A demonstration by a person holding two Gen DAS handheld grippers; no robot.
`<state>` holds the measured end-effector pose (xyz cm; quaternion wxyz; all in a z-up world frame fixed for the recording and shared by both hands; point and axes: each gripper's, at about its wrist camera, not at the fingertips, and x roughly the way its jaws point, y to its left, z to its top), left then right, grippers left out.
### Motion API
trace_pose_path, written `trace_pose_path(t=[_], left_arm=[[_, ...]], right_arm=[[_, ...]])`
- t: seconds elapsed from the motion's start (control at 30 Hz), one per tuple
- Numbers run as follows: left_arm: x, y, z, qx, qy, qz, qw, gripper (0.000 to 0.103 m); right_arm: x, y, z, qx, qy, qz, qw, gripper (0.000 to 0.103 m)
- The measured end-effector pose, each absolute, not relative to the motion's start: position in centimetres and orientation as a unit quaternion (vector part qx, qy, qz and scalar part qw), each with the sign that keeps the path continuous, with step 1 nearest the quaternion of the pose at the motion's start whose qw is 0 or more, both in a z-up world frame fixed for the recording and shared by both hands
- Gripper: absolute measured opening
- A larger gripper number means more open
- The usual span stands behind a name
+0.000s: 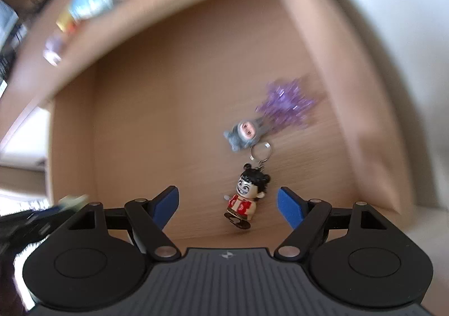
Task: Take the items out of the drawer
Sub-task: 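Grasp the boy keychain with the right gripper while the left gripper lifts the green figure, then place the green figure on the desktop with the left gripper while the right lifts the boy keychain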
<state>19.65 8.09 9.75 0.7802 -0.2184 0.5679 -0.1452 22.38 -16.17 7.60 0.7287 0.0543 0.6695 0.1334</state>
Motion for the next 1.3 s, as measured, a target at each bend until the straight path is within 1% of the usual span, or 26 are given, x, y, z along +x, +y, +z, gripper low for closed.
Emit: trace_pose_path(t=[0.07, 0.13, 0.2, 0.3, 0.37, 0.43, 0.57, 0.67, 0.8, 0.87, 0.97, 1.03, 1.13, 1.27, 1.3], left_arm=[[18.4, 8.9, 10.2, -0.236, 0.560, -0.137, 0.782, 0.029], [17.4, 9.3, 10.3, -0.247, 0.552, -0.130, 0.786, 0.029], [17.1, 9.0, 10.1, -0.250, 0.548, -0.120, 0.790, 0.029], [16.9, 9.7, 10.4, -0.249, 0.547, -0.108, 0.792, 0.029], [17.2, 9.6, 10.3, -0.248, 0.547, -0.105, 0.793, 0.029], [17.5, 9.6, 10.2, -0.247, 0.551, -0.104, 0.791, 0.029], [18.3, 9.4, 9.8, -0.237, 0.562, -0.110, 0.784, 0.029], [19.1, 9.5, 10.2, -0.235, 0.552, -0.116, 0.791, 0.029], [21.6, 11.4, 13.3, -0.231, 0.475, -0.096, 0.844, 0.029], [23.8, 12.8, 15.3, -0.219, 0.425, -0.073, 0.875, 0.029], [27.4, 14.7, 16.7, -0.190, 0.383, -0.033, 0.903, 0.029], [30.1, 15.9, 16.4, -0.183, 0.381, -0.011, 0.906, 0.029], [33.4, 17.2, 14.6, -0.199, 0.403, 0.009, 0.893, 0.029], [36.0, 17.4, 11.4, -0.182, 0.441, 0.028, 0.879, 0.030], [36.0, 17.4, 11.1, -0.184, 0.429, 0.022, 0.884, 0.029]], right_arm=[[23.3, -15.2, 5.9, 0.028, 0.693, 0.124, 0.710, 0.077], [23.6, -14.9, 4.6, 0.016, 0.713, 0.119, 0.691, 0.070], [23.5, -14.3, 3.8, -0.003, 0.725, 0.119, 0.678, 0.048], [22.6, -13.3, 3.9, -0.031, 0.719, 0.135, 0.681, 0.033], [21.7, -12.8, 4.9, -0.047, 0.698, 0.149, 0.699, 0.028], [20.7, -12.5, 6.2, -0.050, 0.679, 0.161, 0.715, 0.027], [18.6, -12.4, 9.7, -0.020, 0.635, 0.192, 0.748, 0.027], [17.7, -12.5, 12.7, -0.009, 0.591, 0.194, 0.783, 0.027], [17.6, -13.1, 16.5, 0.004, 0.535, 0.194, 0.822, 0.027], [17.6, -13.4, 17.7, 0.019, 0.521, 0.191, 0.832, 0.027], [17.7, -13.9, 18.5, 0.036, 0.513, 0.190, 0.837, 0.027], [17.3, -13.8, 18.9, 0.031, 0.507, 0.188, 0.841, 0.027], [16.7, -13.9, 18.4, 0.013, 0.502, 0.179, 0.846, 0.027], [16.5, -15.1, 17.7, 0.019, 0.508, 0.160, 0.846, 0.027], [16.5, -15.3, 17.7, 0.021, 0.509, 0.154, 0.847, 0.027]])
